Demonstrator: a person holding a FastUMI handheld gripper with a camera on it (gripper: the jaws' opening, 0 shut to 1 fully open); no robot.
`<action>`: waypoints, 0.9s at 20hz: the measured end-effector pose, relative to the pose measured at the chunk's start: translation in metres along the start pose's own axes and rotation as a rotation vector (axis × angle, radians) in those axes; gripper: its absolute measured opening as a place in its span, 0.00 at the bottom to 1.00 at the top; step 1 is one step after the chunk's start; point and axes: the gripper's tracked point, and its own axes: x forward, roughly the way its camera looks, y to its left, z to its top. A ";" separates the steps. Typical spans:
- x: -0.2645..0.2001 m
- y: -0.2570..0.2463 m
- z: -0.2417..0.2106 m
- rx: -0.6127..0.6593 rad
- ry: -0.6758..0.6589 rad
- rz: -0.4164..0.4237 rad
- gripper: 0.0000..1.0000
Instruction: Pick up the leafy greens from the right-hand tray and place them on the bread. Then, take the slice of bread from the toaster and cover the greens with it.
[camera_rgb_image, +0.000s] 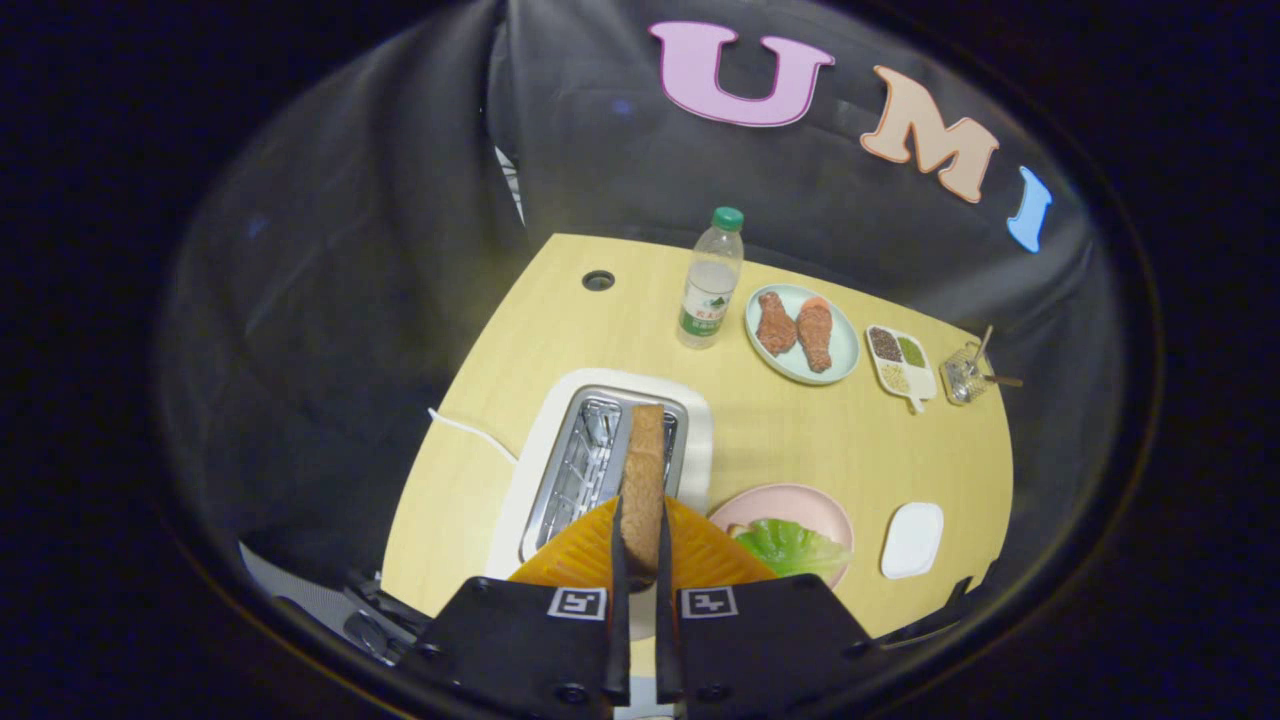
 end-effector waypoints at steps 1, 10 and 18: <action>-0.007 -0.002 0.004 0.009 -0.014 0.014 0.13; -0.063 -0.051 0.040 0.108 -0.125 0.026 0.13; -0.050 -0.114 0.014 0.116 -0.066 -0.059 0.13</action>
